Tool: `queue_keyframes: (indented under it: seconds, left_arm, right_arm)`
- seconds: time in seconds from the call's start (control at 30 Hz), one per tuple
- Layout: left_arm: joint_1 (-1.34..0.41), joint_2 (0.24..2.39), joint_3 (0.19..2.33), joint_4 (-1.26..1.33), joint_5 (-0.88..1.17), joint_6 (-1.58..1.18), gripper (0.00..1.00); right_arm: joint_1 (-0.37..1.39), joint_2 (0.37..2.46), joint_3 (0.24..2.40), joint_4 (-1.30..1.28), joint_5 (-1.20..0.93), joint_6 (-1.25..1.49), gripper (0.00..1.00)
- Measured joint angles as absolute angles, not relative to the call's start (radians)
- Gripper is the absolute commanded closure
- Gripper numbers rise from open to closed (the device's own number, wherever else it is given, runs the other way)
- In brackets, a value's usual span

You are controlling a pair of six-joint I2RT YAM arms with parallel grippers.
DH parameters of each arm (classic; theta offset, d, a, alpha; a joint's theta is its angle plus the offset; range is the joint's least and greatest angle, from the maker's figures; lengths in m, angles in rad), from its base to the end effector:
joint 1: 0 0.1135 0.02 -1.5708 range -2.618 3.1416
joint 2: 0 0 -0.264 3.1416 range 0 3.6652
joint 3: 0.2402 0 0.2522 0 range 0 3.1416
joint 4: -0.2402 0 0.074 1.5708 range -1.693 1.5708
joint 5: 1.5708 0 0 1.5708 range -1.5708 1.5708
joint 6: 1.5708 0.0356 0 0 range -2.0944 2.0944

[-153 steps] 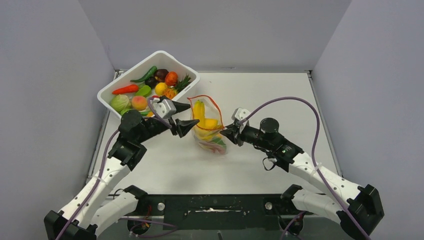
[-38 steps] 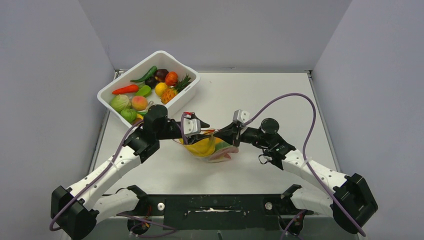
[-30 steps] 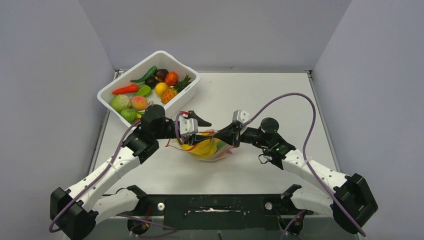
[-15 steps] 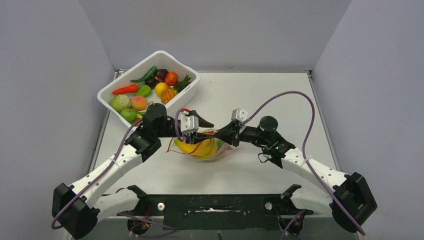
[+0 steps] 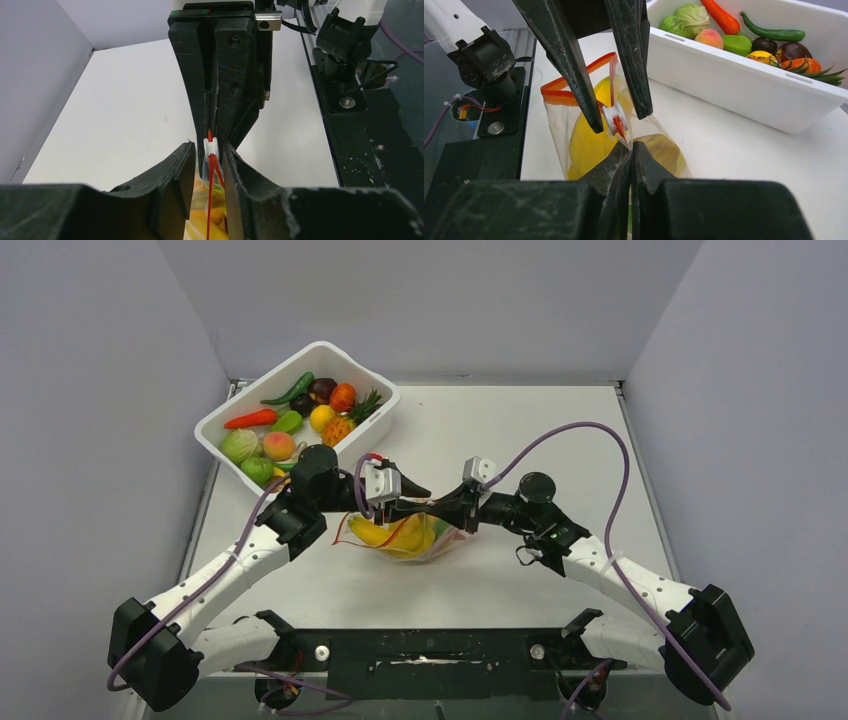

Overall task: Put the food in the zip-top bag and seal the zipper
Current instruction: Zip the zipper food storage bag.

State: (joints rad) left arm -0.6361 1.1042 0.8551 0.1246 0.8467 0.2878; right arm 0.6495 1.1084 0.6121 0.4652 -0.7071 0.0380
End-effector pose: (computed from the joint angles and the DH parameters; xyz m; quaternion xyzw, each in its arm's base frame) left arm 0.1855 -0.1701 0.3349 0.5480 0.4907 -0.4079 0.5408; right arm 0.1829 0.1679 0.2827 -0.4326 0.5698 0.4541 0.5310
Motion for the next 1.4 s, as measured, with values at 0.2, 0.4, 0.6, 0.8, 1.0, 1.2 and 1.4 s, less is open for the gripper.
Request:
queue_keyframes:
  seconds: [0.2, 0.4, 0.6, 0.8, 1.0, 1.2, 1.4]
  left_arm:
    - [-0.636, 1.124, 0.855, 0.139, 0.85, 0.272, 0.82]
    - [-0.636, 1.131, 0.855, 0.143, 0.853, 0.266, 1.0]
    - [-0.636, 1.131, 0.855, 0.156, 0.845, 0.265, 1.0]
    - [-0.636, 1.131, 0.855, 0.159, 0.846, 0.264, 1.0]
    - [-0.635, 1.131, 0.855, 0.16, 0.845, 0.262, 1.0]
    - [-0.635, 1.129, 0.855, 0.146, 0.84, 0.267, 1.0]
    - [-0.619, 1.089, 0.855, 0.087, 0.835, 0.309, 1.0]
  right_arm:
    - [0.649, 1.108, 0.612, 0.466, -0.699, 0.039, 1.0]
    - [0.649, 1.109, 0.612, 0.47, -0.689, 0.038, 1.0]
    - [0.649, 1.113, 0.612, 0.474, -0.677, 0.031, 0.76]
    - [0.649, 1.126, 0.617, 0.473, -0.663, 0.015, 0.7]
    - [0.653, 1.151, 0.642, 0.475, -0.666, 0.015, 0.99]
    - [0.661, 1.155, 0.647, 0.479, -0.664, 0.028, 1.0]
    - [0.654, 1.092, 0.597, 0.502, -0.664, 0.059, 1.0]
